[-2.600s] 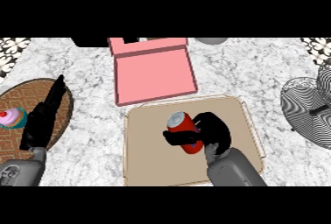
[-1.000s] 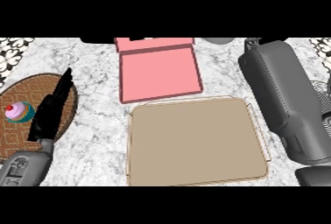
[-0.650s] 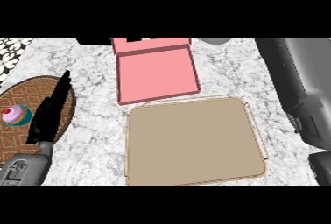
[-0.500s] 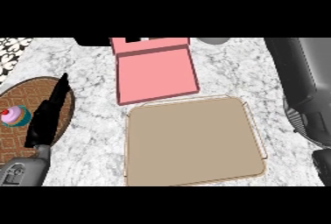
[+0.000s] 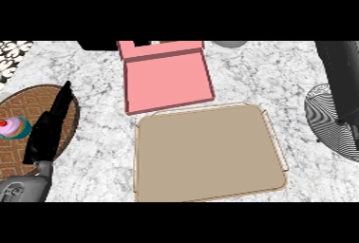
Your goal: Pick the can from the tray and place it in the tiered basket
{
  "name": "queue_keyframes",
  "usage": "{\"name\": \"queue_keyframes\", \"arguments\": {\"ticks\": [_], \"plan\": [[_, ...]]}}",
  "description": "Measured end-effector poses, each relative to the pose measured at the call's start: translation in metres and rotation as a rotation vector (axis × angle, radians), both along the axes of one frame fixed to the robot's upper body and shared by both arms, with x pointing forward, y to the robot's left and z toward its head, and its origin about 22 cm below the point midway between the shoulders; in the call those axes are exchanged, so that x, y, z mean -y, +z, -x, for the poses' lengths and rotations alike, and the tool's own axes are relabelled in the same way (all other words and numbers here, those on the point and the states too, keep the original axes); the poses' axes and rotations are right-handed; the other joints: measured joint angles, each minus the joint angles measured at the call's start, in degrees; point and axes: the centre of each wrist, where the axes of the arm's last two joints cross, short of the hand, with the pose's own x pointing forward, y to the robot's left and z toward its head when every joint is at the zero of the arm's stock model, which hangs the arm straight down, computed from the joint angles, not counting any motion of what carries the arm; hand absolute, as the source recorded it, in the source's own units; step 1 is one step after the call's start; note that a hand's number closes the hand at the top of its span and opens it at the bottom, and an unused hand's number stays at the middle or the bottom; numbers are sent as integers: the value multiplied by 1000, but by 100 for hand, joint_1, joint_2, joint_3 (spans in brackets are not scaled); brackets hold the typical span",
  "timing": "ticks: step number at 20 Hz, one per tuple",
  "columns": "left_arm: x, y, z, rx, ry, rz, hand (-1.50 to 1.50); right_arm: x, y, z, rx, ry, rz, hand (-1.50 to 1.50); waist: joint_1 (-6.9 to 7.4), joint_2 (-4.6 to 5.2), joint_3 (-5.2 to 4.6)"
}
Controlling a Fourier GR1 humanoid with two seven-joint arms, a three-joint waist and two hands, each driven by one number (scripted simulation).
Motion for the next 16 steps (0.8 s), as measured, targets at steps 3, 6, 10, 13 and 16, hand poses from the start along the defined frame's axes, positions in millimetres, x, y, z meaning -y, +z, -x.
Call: {"name": "queue_keyframes", "arguments": {"ticks": [3, 6, 10, 13, 16], "plan": [[-4, 2, 0, -5, 0, 1, 0, 24, -5, 0, -66, -68, 56, 150, -18, -2, -2], [-9, 3, -2, -6, 3, -6, 0, 48, -7, 2, -149, -136, 113, 150, -49, -6, -2], [-13, 1, -3, -12, 13, -4, 0, 73, -6, 11, -209, -184, 136, 150, -87, -21, -2], [-12, 0, -1, -14, 15, -2, 0, 92, -11, 22, -237, -192, 126, 150, -100, -29, 0], [-11, 0, -1, -9, 15, -1, 0, 105, -18, 32, -255, -181, 93, 150, -92, -26, 0]]}}
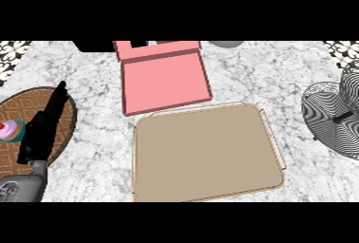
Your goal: Pick the can from the tray and place it in the tiered basket
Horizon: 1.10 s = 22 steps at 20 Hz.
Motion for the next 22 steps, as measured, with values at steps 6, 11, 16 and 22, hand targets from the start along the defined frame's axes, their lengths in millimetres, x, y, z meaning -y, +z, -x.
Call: {"name": "queue_keyframes", "arguments": {"ticks": [6, 11, 16, 22], "plan": [[2, -6, -1, 4, 1, -3, 0, 25, -11, 20, 11, 41, -110, 150, 1, 7, 2], [0, -4, -4, 5, -4, 2, 0, 38, -32, 31, 63, 36, -264, -150, 8, 11, 4], [2, -6, -3, 2, -2, 5, 0, 44, -39, 42, 172, 43, -348, -150, 47, -30, -119], [-2, -5, 0, 4, -1, -2, 0, 41, -41, 57, 353, 68, -348, -150, 65, -27, -114]]}}
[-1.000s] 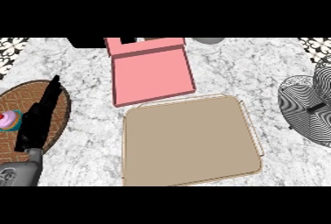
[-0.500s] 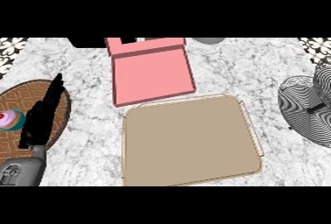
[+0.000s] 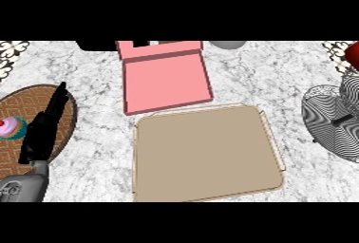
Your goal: Pick the can from the tray and place it in the tiered basket
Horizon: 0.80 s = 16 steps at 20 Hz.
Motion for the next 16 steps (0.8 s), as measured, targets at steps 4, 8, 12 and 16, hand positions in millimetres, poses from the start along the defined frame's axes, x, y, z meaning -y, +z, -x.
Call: {"name": "queue_keyframes", "arguments": {"ticks": [4, 8, 12, 16], "plan": [[0, -1, 1, 2, -1, 0, 0, -4, 4, 12, 101, -26, 34, -150, -8, 14, 38], [-3, 3, 1, 4, 8, 6, 0, -1, 21, 31, 161, -77, 78, -150, -32, 21, 74], [-5, 0, 4, -5, 18, 3, 0, 0, 42, 62, 225, -129, 54, -150, -108, -1, 86], [-2, 2, 3, -11, 28, 3, 0, -3, 43, 102, 268, -154, 5, -150, -186, -16, 102]]}}
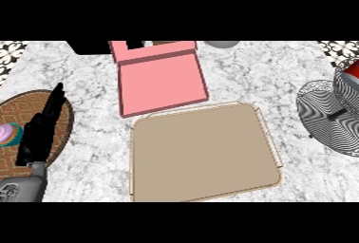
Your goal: Pick the can from the tray and place it in the tiered basket
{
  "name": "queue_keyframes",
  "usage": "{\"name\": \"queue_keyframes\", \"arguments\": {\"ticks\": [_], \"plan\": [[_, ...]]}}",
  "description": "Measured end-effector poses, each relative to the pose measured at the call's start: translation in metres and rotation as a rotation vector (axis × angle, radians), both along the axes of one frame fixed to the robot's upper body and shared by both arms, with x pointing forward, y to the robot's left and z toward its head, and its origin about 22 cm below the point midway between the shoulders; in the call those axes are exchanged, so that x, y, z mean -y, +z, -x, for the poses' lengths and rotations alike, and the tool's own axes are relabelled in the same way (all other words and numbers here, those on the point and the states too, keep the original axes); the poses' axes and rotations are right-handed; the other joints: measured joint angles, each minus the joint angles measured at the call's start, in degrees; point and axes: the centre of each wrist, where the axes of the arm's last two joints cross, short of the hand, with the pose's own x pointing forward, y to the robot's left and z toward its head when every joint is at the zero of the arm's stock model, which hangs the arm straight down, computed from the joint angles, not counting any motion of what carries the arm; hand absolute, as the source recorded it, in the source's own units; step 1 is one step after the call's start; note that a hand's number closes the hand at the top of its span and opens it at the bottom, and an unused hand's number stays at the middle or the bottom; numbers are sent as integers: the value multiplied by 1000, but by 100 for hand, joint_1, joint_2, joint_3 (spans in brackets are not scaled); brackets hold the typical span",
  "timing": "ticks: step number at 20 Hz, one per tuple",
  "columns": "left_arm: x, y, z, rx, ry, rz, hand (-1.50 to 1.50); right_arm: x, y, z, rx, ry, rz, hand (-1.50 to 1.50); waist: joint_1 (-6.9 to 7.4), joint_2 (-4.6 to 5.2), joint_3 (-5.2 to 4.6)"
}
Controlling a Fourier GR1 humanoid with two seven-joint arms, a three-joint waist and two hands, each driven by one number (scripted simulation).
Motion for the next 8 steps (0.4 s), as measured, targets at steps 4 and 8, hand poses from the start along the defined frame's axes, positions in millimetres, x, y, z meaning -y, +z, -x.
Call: {"name": "queue_keyframes", "arguments": {"ticks": [4, 8], "plan": [[0, 1, 2, -5, 6, -3, 0, -8, -9, 50, 44, -1, -28, -150, -45, -6, 7], [1, -4, 5, -7, 8, -2, 0, -17, -13, 108, 95, 2, -31, -150, -71, -3, 9]]}}
